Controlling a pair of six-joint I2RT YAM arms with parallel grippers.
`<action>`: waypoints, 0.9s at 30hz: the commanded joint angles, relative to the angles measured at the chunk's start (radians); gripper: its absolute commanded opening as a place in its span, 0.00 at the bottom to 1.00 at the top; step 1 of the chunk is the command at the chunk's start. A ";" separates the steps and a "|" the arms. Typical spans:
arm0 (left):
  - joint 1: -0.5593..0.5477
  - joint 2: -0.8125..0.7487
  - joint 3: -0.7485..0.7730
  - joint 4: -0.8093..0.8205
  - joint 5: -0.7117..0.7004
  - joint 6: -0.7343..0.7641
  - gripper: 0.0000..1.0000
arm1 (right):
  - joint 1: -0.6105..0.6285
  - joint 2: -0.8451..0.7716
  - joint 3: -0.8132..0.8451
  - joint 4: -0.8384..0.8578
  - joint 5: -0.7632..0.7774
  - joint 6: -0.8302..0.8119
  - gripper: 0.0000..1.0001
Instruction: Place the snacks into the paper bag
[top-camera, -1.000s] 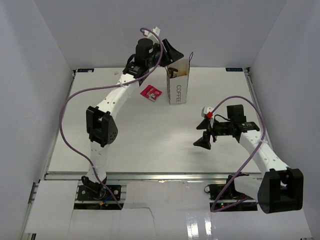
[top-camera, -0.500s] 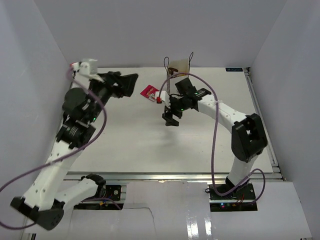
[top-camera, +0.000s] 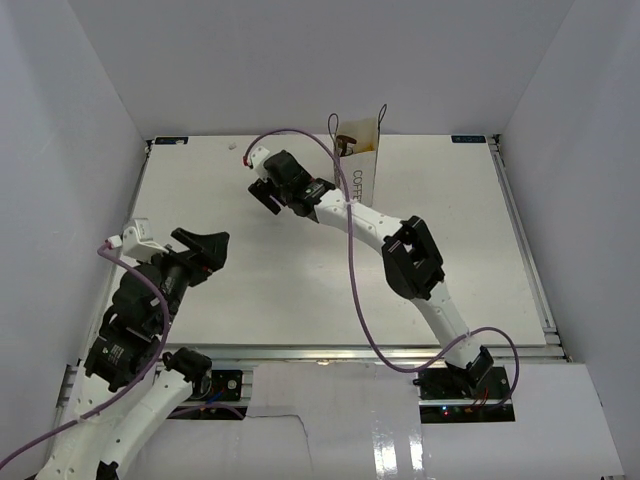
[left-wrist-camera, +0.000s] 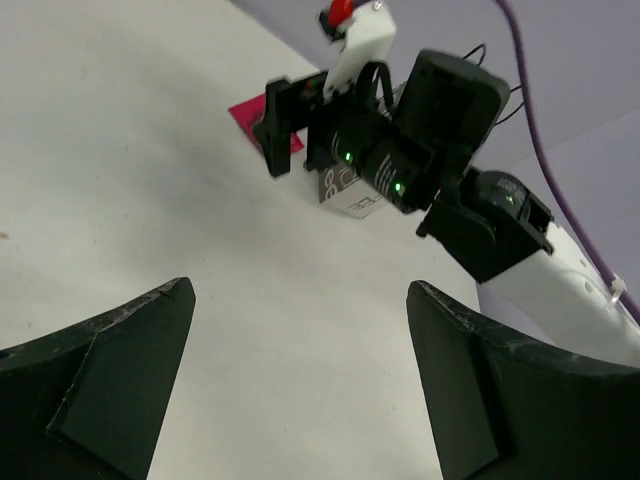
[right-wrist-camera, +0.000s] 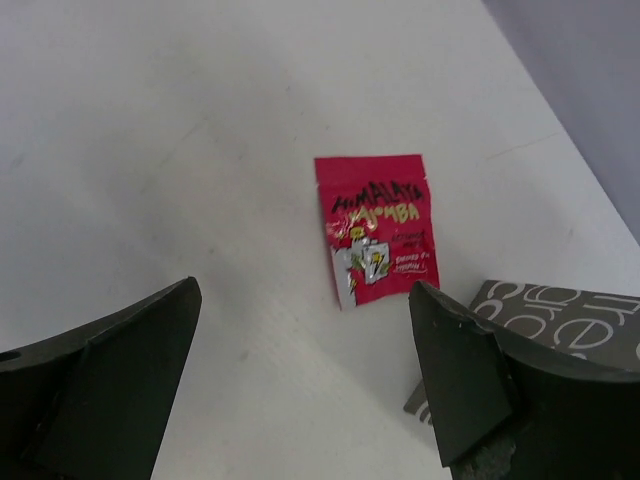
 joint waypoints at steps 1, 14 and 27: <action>0.002 -0.051 -0.032 -0.114 -0.004 -0.154 0.98 | -0.029 0.099 0.143 0.135 0.224 0.077 0.90; 0.002 -0.056 -0.078 -0.174 0.019 -0.204 0.98 | -0.095 0.260 0.230 0.169 0.209 0.275 0.92; 0.002 -0.011 -0.077 -0.174 0.025 -0.206 0.98 | -0.123 0.333 0.234 0.104 0.099 0.426 0.96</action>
